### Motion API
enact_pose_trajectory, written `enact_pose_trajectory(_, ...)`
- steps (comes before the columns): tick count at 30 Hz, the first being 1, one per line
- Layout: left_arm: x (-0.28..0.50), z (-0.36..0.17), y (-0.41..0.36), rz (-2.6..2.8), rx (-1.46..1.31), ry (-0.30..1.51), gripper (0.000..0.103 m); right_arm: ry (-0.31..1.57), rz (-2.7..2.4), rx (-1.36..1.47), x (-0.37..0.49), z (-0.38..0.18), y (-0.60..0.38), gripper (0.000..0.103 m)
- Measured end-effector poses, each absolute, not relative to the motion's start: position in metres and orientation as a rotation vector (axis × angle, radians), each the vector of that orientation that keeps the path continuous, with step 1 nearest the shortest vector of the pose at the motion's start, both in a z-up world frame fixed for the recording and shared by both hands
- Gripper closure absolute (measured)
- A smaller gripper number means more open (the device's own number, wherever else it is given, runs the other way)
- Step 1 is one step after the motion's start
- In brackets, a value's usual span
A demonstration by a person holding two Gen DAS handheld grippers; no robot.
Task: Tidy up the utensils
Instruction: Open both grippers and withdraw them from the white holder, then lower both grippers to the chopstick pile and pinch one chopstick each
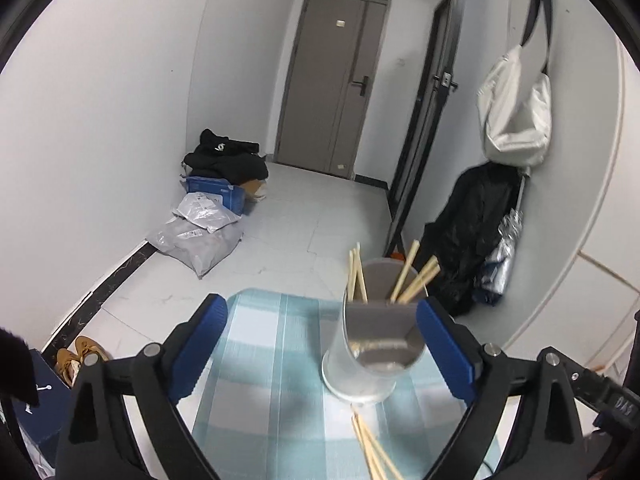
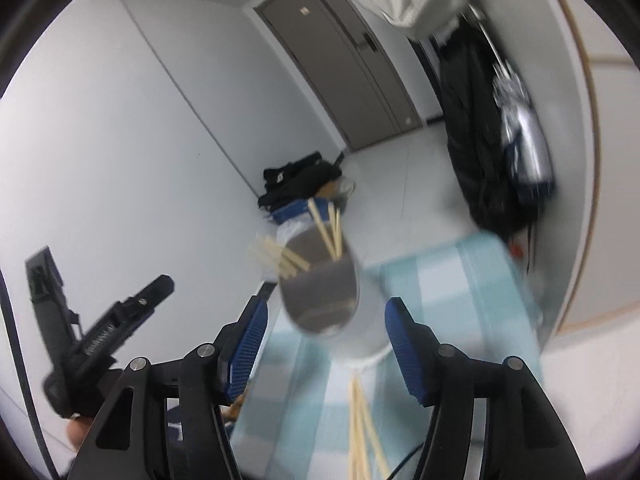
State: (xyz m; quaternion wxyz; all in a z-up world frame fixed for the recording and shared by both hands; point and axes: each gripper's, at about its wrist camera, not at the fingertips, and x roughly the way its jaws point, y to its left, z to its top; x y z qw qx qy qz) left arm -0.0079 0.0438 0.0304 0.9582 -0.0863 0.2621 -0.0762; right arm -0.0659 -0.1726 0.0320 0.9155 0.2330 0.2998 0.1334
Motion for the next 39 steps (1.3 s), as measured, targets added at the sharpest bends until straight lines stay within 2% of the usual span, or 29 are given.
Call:
enact_pose_trajectory(4, -0.013, 0.021, 0.053, -0.150, -0.196, 0.527, 0.008, 0.696, 0.269, 0.520, -0.092, 0.026, -0.172, 0.042)
enact_pose_trajectory(10, -0.010, 0.005, 0.073, -0.137, -0.243, 0.547, 0.008, 0.736, 0.300, 0.535, -0.137, 0.056, -0.166, 0.041)
enact_pose_trajectory(12, -0.012, 0.000, 0.078, -0.129, -0.250, 0.541, 0.008, 0.753, 0.300, 0.547, -0.148, 0.071, -0.164, 0.038)
enact_pose_trajectory(14, -0.011, -0.005, 0.082, -0.127, -0.250, 0.535, 0.008, 0.782, 0.283, 0.556, -0.154, 0.080, -0.162, 0.030)
enact_pose_trajectory(17, -0.010, -0.013, 0.083, -0.125, -0.244, 0.549, 0.008, 0.791, 0.258, 0.544, -0.154, 0.081, -0.156, 0.028)
enact_pose_trajectory(21, -0.009, -0.022, 0.081, -0.125, -0.246, 0.575, 0.008, 0.765, 0.204, 0.409, -0.120, 0.047, -0.146, 0.027)
enact_pose_trajectory(25, -0.009, -0.028, 0.081, -0.119, -0.228, 0.599, 0.008, 0.864, 0.213, 0.238, -0.065, -0.017, -0.131, 0.027)
enact_pose_trajectory(30, 0.000, -0.035, 0.090, -0.084, -0.246, 0.641, 0.008, 0.989, 0.267, 0.018, -0.019, -0.083, -0.110, 0.040)
enact_pose_trajectory(31, 0.003, -0.037, 0.093, -0.078, -0.255, 0.651, 0.008, 0.998, 0.282, -0.034, -0.013, -0.090, -0.104, 0.045)
enact_pose_trajectory(35, 0.012, -0.046, 0.101, -0.070, -0.312, 0.705, 0.008, 1.051, 0.313, -0.118, 0.005, -0.111, -0.091, 0.059)
enact_pose_trajectory(39, 0.014, -0.050, 0.103, -0.065, -0.332, 0.734, 0.008, 1.082, 0.334, -0.207, 0.017, -0.125, -0.076, 0.068)
